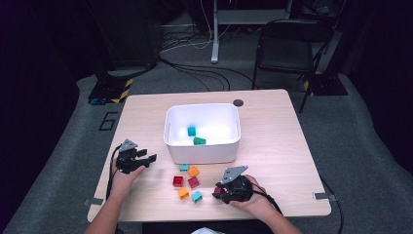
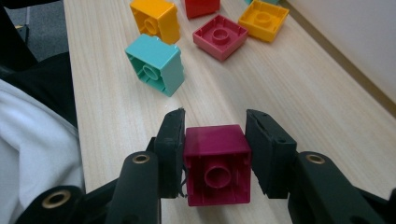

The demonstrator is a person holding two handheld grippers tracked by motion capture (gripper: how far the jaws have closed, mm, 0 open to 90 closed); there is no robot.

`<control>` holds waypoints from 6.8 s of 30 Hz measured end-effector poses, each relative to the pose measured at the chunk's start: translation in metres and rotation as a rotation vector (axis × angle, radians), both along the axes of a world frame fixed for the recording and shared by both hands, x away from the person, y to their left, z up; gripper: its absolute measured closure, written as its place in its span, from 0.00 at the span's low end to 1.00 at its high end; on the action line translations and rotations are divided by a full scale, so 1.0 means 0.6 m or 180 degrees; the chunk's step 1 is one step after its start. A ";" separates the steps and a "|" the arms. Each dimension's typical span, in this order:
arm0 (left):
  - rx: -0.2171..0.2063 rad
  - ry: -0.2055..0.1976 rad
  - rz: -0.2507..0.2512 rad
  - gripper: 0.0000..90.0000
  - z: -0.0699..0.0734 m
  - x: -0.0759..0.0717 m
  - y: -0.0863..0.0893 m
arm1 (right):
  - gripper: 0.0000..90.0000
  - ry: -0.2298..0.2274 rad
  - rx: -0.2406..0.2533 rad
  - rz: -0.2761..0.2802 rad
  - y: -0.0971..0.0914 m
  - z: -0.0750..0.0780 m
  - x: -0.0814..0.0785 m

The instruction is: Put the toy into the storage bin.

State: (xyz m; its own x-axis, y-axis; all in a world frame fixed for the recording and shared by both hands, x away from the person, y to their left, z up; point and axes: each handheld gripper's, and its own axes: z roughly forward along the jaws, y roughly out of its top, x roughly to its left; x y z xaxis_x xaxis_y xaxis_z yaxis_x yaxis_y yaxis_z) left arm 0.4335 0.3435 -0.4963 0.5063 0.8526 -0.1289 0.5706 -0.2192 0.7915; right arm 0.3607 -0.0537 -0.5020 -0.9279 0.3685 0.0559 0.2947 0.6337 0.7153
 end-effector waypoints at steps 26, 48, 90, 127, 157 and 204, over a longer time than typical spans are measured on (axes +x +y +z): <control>-0.0012 -0.0026 0.0059 0.47 0.002 -0.009 0.009 | 0.65 -0.0076 0.0139 -0.0022 0.004 0.107 0.041; -0.0020 -0.0027 0.0038 0.47 0.002 -0.009 0.009 | 0.65 0.0055 0.0290 -0.0041 0.014 0.213 0.078; -0.0021 -0.0043 0.0042 0.48 0.004 -0.016 0.017 | 0.65 -0.0211 0.0168 -0.0331 0.119 0.262 0.235; -0.0018 -0.0041 0.0048 0.48 0.002 -0.018 0.019 | 0.57 -0.0087 -0.0081 -0.0533 0.157 0.191 0.332; -0.0025 -0.0031 -0.0057 0.48 0.005 -0.025 0.005 | 0.56 -0.0542 0.0237 -0.0189 0.086 0.262 0.150; 0.0125 0.0130 -0.0704 0.49 0.026 -0.088 -0.117 | 0.58 -0.0388 0.0336 -0.0204 0.019 0.071 0.042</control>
State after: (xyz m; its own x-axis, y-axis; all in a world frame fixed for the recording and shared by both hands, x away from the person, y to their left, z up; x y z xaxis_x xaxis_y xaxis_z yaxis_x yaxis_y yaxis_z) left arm 0.3806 0.2735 -0.4805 0.6766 0.7262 -0.1219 0.5365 -0.3728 0.7571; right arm 0.3857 -0.0422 -0.4593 -0.9050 0.4253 -0.0142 0.2390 0.5358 0.8098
